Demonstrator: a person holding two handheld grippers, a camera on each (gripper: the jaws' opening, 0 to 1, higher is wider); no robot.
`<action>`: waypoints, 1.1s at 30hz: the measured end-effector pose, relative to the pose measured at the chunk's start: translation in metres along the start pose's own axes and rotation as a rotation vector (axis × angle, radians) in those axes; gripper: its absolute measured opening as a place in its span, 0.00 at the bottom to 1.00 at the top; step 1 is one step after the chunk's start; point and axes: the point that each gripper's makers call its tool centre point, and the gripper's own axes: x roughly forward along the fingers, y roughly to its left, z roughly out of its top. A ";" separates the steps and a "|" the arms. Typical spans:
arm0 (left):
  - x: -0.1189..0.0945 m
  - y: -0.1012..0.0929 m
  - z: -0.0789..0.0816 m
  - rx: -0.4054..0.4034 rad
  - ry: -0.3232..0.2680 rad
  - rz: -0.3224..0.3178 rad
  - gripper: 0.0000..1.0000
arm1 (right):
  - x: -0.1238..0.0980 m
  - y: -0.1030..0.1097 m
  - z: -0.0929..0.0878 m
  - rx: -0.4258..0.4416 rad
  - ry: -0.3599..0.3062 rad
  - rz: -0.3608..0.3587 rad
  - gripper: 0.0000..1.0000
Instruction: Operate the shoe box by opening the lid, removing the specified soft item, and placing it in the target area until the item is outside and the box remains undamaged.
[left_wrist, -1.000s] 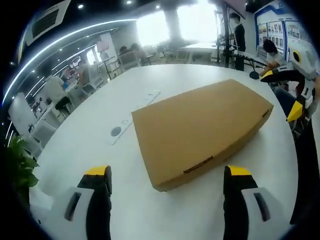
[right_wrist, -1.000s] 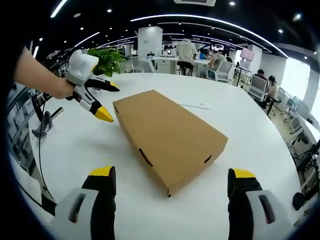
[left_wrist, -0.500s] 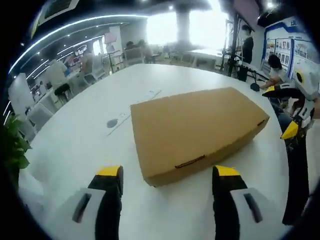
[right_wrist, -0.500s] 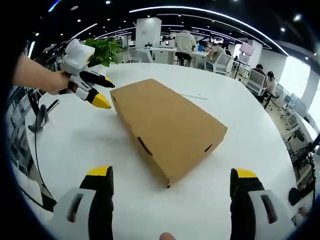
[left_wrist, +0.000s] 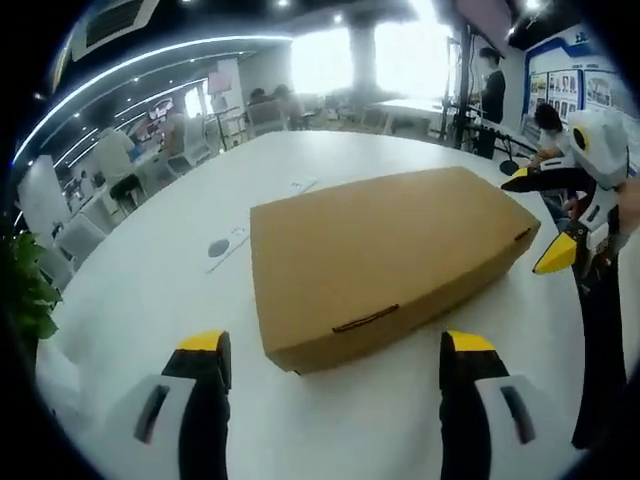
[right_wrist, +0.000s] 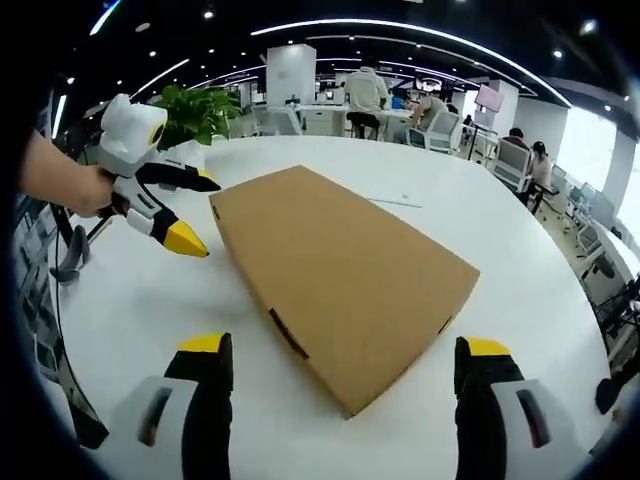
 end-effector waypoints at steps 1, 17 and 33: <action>0.000 0.000 0.004 -0.031 -0.020 -0.006 0.88 | 0.000 0.000 0.000 0.013 0.002 0.000 0.97; 0.015 0.010 0.008 0.009 0.023 0.045 0.90 | 0.016 -0.008 -0.001 0.069 0.009 -0.013 0.92; 0.021 -0.003 -0.003 -0.063 0.075 0.002 0.73 | 0.025 0.001 -0.011 0.094 0.068 -0.024 0.87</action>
